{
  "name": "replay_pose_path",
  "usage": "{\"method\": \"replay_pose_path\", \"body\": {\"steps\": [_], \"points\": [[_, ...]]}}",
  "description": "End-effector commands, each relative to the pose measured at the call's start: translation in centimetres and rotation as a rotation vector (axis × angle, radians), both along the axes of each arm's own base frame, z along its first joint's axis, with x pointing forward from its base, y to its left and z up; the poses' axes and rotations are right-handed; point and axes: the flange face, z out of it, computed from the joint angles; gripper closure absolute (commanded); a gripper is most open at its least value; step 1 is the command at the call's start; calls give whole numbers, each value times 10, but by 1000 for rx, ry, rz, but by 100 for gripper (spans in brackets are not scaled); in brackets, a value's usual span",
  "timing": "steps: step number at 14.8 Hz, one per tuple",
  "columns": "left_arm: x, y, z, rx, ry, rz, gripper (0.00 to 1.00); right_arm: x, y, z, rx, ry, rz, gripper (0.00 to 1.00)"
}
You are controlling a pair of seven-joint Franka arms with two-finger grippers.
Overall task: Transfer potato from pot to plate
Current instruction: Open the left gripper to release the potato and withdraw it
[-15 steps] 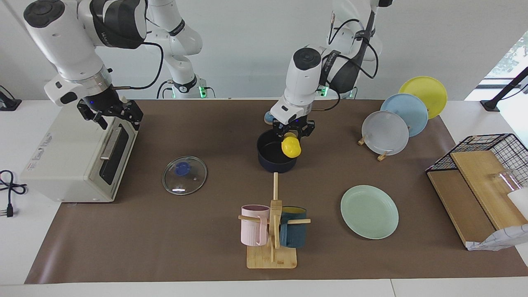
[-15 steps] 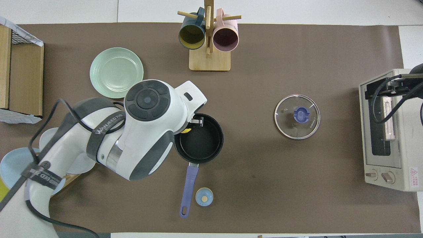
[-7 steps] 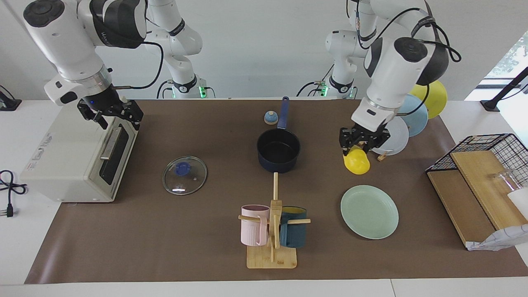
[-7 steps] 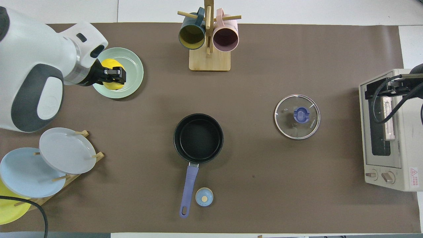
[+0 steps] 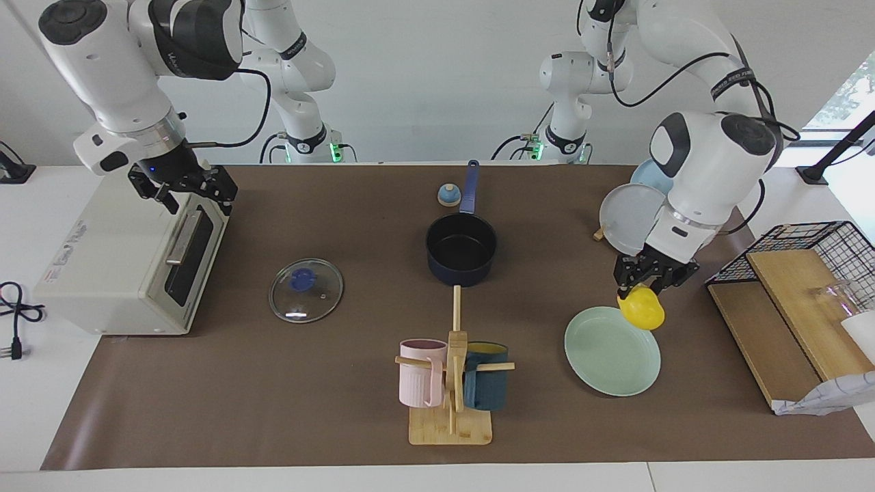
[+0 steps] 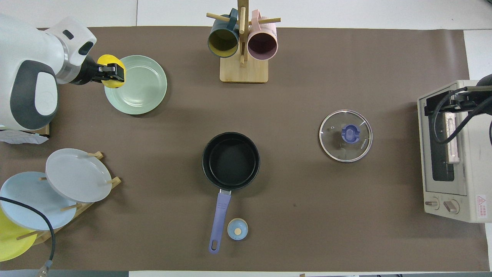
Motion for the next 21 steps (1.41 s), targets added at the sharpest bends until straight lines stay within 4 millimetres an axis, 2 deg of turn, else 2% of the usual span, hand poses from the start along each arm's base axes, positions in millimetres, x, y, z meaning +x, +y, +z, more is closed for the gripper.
{"method": "replay_pose_path", "body": {"steps": [1,2,4,5,10,11,12,14,15,18,21], "points": [[9,9,-43,-8,-8,-27,100,-6,0,4,17,5,-14,0],[11,9,-57,-8,-9,-28,100,-6,0,4,17,5,-14,0],[9,9,-98,-8,-30,-20,100,-6,-1,4,15,5,-15,0],[8,9,-110,-8,-43,-17,100,-6,-1,4,17,5,-15,0],[3,11,-121,0,-29,-22,100,-6,-1,3,17,7,-15,0],[2,9,-121,3,-28,-32,63,-6,-1,3,17,7,-15,0],[3,7,-120,5,-30,-44,1,-6,-1,3,17,7,-15,0],[6,10,-108,4,-43,-41,0,-6,-1,4,17,5,-15,0],[8,12,-95,4,-41,-40,0,-6,-1,4,17,5,-15,0],[10,26,-21,9,12,-22,0,-6,-1,5,17,4,-15,0],[-12,41,48,18,56,-6,0,-6,-1,4,17,5,-15,0]]}}
